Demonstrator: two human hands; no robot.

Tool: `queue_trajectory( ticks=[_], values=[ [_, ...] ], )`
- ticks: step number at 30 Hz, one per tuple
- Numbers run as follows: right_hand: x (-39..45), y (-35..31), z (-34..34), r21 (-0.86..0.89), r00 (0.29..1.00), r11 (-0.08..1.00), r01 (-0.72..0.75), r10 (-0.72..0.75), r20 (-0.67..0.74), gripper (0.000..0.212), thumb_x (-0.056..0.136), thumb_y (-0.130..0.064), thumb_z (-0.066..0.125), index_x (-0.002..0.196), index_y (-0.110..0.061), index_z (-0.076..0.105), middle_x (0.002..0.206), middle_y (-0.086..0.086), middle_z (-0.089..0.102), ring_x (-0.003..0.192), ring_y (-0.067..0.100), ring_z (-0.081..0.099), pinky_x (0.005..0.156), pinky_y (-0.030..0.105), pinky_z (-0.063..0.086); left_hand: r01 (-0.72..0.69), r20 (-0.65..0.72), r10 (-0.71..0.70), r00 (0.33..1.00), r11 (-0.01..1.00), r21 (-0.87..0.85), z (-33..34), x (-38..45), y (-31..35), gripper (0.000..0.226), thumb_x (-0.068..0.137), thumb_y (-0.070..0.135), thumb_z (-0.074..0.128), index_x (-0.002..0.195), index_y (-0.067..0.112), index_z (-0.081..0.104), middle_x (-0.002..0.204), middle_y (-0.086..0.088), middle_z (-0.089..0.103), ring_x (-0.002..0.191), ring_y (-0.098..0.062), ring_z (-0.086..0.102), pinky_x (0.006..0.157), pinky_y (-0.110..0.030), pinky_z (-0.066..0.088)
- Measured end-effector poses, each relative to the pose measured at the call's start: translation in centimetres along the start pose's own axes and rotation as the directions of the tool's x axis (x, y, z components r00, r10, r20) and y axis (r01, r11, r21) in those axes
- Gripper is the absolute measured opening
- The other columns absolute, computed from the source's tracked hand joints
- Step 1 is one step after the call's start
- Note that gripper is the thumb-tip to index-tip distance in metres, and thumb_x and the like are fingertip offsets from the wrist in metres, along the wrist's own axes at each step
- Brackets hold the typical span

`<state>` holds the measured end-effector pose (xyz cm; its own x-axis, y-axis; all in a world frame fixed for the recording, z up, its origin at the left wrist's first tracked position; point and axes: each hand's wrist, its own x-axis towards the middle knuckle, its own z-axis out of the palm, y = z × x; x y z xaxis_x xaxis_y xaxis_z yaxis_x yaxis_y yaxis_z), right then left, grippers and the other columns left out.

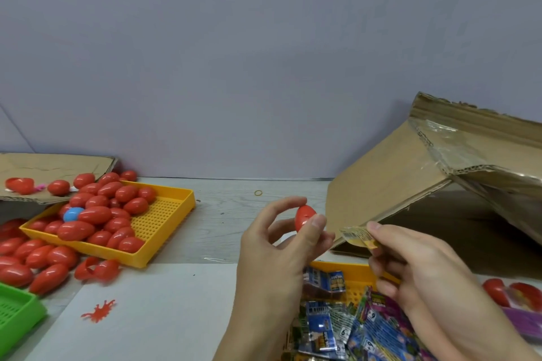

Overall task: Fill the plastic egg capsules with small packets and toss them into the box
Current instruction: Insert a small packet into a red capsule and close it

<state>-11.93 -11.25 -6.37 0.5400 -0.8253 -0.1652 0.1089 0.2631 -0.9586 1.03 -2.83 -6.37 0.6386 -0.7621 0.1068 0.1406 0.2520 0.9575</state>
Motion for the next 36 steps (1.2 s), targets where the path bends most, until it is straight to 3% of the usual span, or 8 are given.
queue_trajectory(
  ticks=[7, 14, 18, 20, 22, 27, 33, 36],
  values=[
    [0.0, -0.1, 0.1, 0.034, 1.000, 0.999, 0.005, -0.005, -0.010, 0.021, 0.060, -0.035, 0.072, 0.056, -0.014, 0.068, 0.059, 0.004, 0.049, 0.056, 0.015, 0.044, 0.037, 0.024, 0.031, -0.078, 0.027, 0.078, 0.997, 0.997, 0.025, -0.1, 0.0, 0.1, 0.057, 0.051, 0.049, 0.090, 0.103, 0.038, 0.069, 0.103, -0.003, 0.075, 0.092, -0.027, 0.075, 0.078, -0.035, 0.060],
    [0.0, -0.1, 0.2, 0.037, 1.000, 0.999, 0.010, -0.010, -0.006, 0.020, 0.060, -0.035, 0.071, 0.056, -0.015, 0.068, 0.059, 0.005, 0.048, 0.056, 0.015, 0.045, 0.039, 0.025, 0.031, -0.041, 0.036, 0.045, 0.998, 0.994, -0.100, 0.4, -0.1, 0.6, 0.048, 0.056, 0.032, 0.085, 0.101, 0.025, 0.070, 0.097, -0.011, 0.075, 0.090, -0.030, 0.075, 0.072, -0.029, 0.061],
    [0.1, -0.1, 0.1, 0.044, 1.000, 0.999, 0.003, -0.003, 0.001, 0.022, 0.056, -0.038, 0.073, 0.057, -0.016, 0.069, 0.059, 0.004, 0.049, 0.055, 0.014, 0.046, 0.040, 0.025, 0.031, -0.002, 0.024, 0.005, 1.000, 0.991, -0.137, 0.5, -0.1, 0.8, 0.019, 0.087, 0.018, 0.067, 0.106, 0.017, 0.066, 0.095, -0.015, 0.076, 0.093, -0.028, 0.074, 0.066, -0.029, 0.060],
    [0.1, 0.0, 0.1, 0.044, 1.000, 0.999, 0.003, -0.003, -0.003, 0.023, 0.057, -0.037, 0.073, 0.058, -0.015, 0.070, 0.059, 0.004, 0.050, 0.054, 0.013, 0.046, 0.040, 0.025, 0.031, 0.066, 0.050, -0.057, 0.997, 0.976, -0.208, 0.3, -0.1, 0.8, 0.017, 0.096, 0.008, 0.053, 0.108, 0.012, 0.065, 0.094, -0.019, 0.075, 0.089, -0.030, 0.074, 0.062, -0.029, 0.059],
    [0.2, 0.0, 0.1, 0.044, 1.000, 0.999, 0.004, -0.004, -0.005, 0.022, 0.059, -0.036, 0.072, 0.057, -0.015, 0.070, 0.059, 0.004, 0.050, 0.054, 0.013, 0.046, 0.039, 0.025, 0.032, 0.137, 0.088, -0.115, 0.989, 0.941, -0.311, 0.2, -0.1, 0.9, 0.024, 0.095, 0.005, 0.045, 0.110, 0.007, 0.063, 0.094, -0.026, 0.073, 0.080, -0.032, 0.073, 0.059, -0.028, 0.057],
    [0.2, 0.0, 0.0, 0.050, 1.000, 0.999, -0.006, 0.006, -0.009, 0.022, 0.056, -0.037, 0.073, 0.058, -0.015, 0.071, 0.059, 0.005, 0.051, 0.055, 0.014, 0.047, 0.040, 0.025, 0.032, 0.222, 0.090, -0.207, 0.974, 0.811, -0.541, 0.3, -0.1, 1.4, 0.037, 0.072, 0.015, 0.051, 0.104, 0.003, 0.065, 0.077, -0.024, 0.065, 0.056, -0.025, 0.058, 0.049, -0.027, 0.052],
    [0.2, 0.0, 0.1, 0.053, 1.000, 0.999, -0.012, 0.012, -0.003, 0.019, 0.061, -0.033, 0.072, 0.058, -0.014, 0.070, 0.059, 0.006, 0.050, 0.056, 0.015, 0.046, 0.040, 0.026, 0.031, 0.336, 0.207, -0.300, 0.931, 0.488, -0.805, -0.3, -0.4, 2.1, 0.027, 0.085, 0.013, 0.037, 0.100, 0.008, 0.059, 0.064, -0.010, 0.047, 0.043, -0.016, 0.039, 0.037, -0.026, 0.038],
    [0.1, 0.0, 0.1, 0.051, 1.000, 0.999, -0.014, 0.015, -0.004, 0.019, 0.061, -0.033, 0.072, 0.058, -0.014, 0.070, 0.059, 0.005, 0.050, 0.055, 0.015, 0.047, 0.041, 0.027, 0.030, 0.344, 0.226, -0.306, 0.925, 0.422, -0.839, -0.4, -0.5, 2.3, 0.027, 0.086, 0.013, 0.035, 0.098, 0.007, 0.059, 0.062, -0.007, 0.043, 0.041, -0.014, 0.035, 0.036, -0.024, 0.034]
  ],
)
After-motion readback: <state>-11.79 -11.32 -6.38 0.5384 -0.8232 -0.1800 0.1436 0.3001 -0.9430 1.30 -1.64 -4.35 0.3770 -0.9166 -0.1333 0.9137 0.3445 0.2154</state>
